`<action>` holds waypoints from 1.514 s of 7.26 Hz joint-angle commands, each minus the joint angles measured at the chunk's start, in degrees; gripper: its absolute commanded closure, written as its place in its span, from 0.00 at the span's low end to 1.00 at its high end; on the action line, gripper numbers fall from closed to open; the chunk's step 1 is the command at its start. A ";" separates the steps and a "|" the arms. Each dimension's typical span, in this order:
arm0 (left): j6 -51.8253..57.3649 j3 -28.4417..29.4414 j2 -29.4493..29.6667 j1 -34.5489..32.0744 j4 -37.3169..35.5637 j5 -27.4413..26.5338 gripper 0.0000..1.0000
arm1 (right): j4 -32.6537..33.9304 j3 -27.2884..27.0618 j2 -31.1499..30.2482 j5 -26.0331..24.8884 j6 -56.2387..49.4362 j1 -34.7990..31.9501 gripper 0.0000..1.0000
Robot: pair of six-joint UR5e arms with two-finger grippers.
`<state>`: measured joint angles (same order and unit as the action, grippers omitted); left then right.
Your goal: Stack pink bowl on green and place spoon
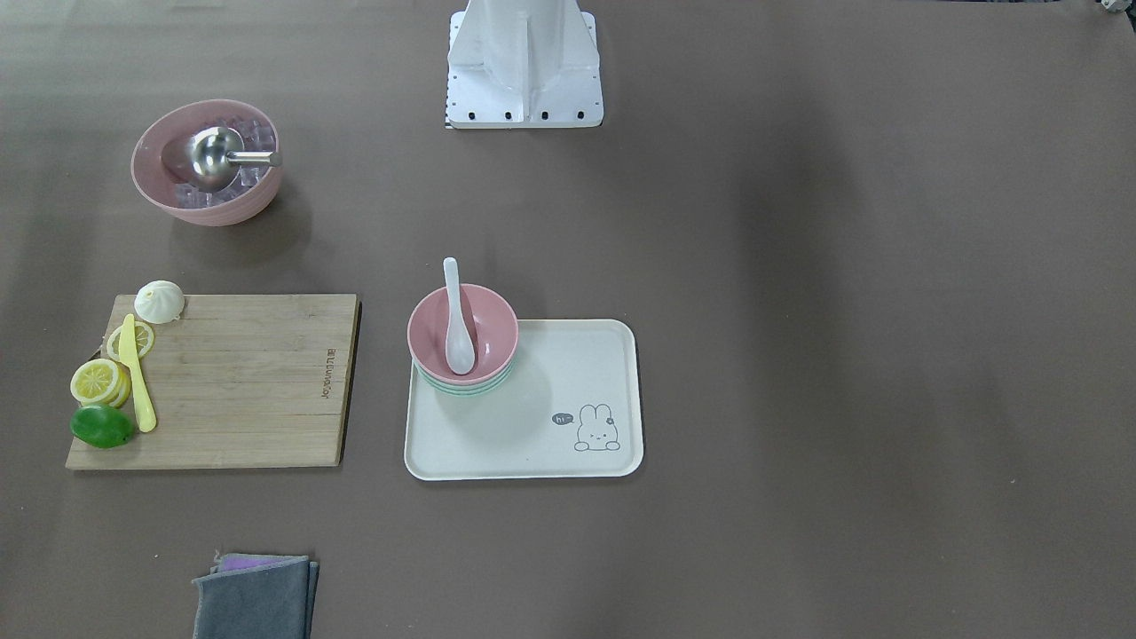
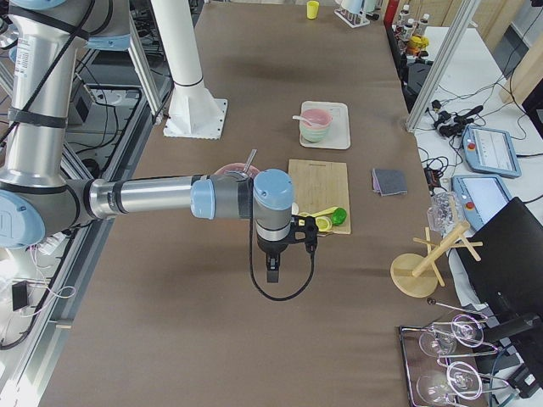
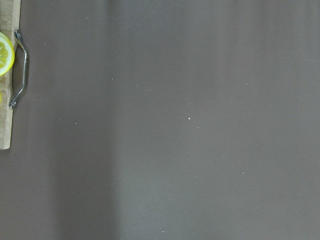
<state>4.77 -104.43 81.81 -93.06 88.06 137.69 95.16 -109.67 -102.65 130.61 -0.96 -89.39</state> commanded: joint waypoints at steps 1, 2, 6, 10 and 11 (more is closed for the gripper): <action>0.16 0.19 -1.13 -0.19 0.09 -0.23 0.01 | 0.03 0.07 0.08 0.08 0.00 0.09 0.00; 0.07 1.68 -1.21 -0.10 0.09 -0.58 0.01 | 0.12 0.15 -0.18 0.17 -0.09 0.09 0.00; -0.02 1.77 -1.65 -0.19 0.62 -0.58 0.01 | 0.03 0.15 -0.62 1.93 -0.09 0.09 0.00; -0.11 2.04 -2.19 -0.28 0.62 -0.85 0.01 | 0.12 0.24 -0.80 1.57 0.00 0.09 0.00; -0.20 2.39 -1.83 -0.19 0.71 -3.37 0.01 | 0.12 0.42 -0.80 1.57 -0.09 0.09 0.00</action>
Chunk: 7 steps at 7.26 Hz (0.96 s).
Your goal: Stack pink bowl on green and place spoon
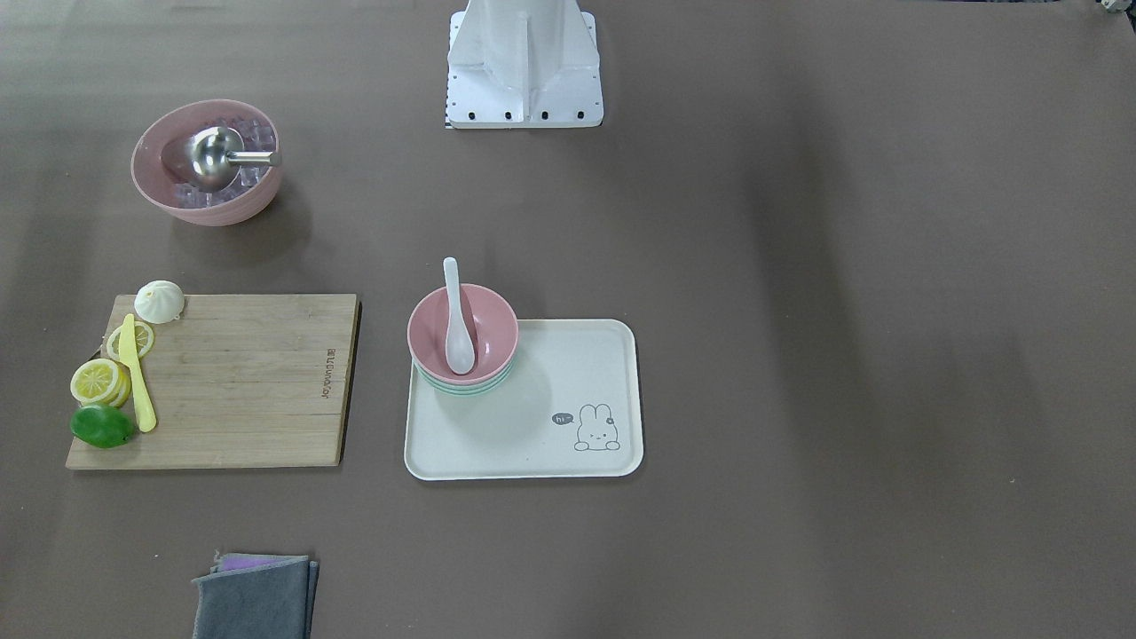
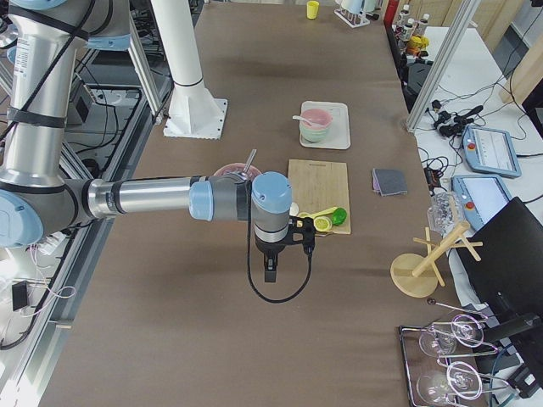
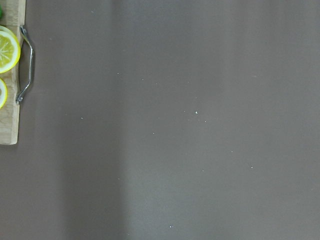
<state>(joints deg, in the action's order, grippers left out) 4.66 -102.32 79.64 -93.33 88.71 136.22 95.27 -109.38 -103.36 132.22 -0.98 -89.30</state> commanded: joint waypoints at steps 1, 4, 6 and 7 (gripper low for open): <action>-0.09 0.19 0.68 0.08 0.06 -3.48 0.01 | 0.00 0.13 -0.09 0.06 -0.07 0.00 0.00; -0.01 0.19 0.08 0.08 0.15 -2.98 0.01 | 0.00 0.22 0.00 0.41 -0.07 0.00 0.00; 0.17 0.19 -0.10 0.08 0.15 -2.97 0.01 | -0.09 0.13 0.09 0.58 -0.07 0.00 0.00; 0.26 0.19 -0.19 0.08 0.15 -2.89 0.01 | -0.09 0.13 0.00 0.58 -0.07 0.00 0.00</action>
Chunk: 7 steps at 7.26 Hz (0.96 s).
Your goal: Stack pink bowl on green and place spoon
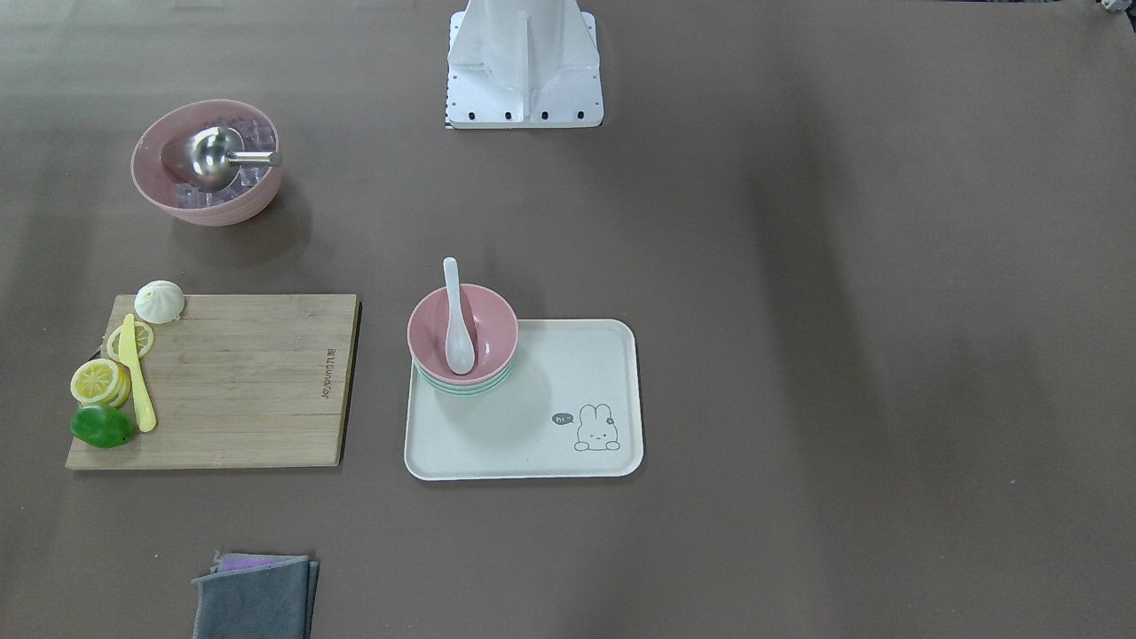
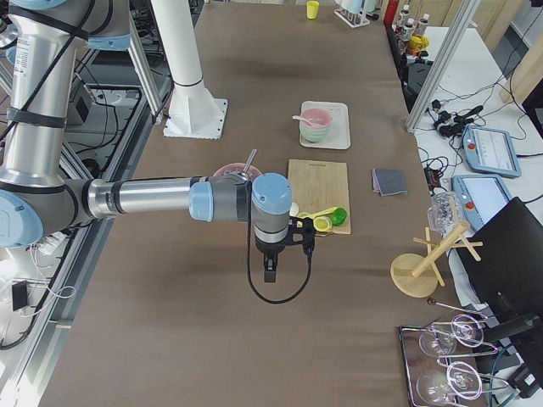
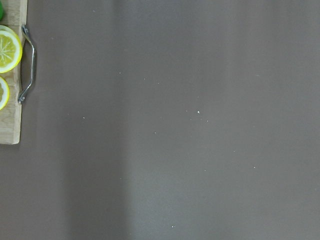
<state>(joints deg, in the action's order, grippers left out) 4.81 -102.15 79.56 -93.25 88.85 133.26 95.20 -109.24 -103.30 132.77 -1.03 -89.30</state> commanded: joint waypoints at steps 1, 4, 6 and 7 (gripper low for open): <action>0.11 -0.16 -0.19 -0.09 0.00 0.07 0.01 | -0.01 -0.01 0.03 0.04 -0.02 0.00 0.00; 0.11 -0.50 -0.28 -0.09 -0.08 0.07 0.01 | -0.01 -0.19 0.03 0.12 0.07 0.00 0.00; 0.11 -0.07 -0.19 0.00 0.00 -0.01 0.01 | -0.01 -0.10 0.12 0.12 0.07 0.00 0.00; 0.11 0.02 -0.19 0.00 0.00 -0.01 0.01 | -0.01 -0.10 0.21 0.12 0.07 0.00 0.00</action>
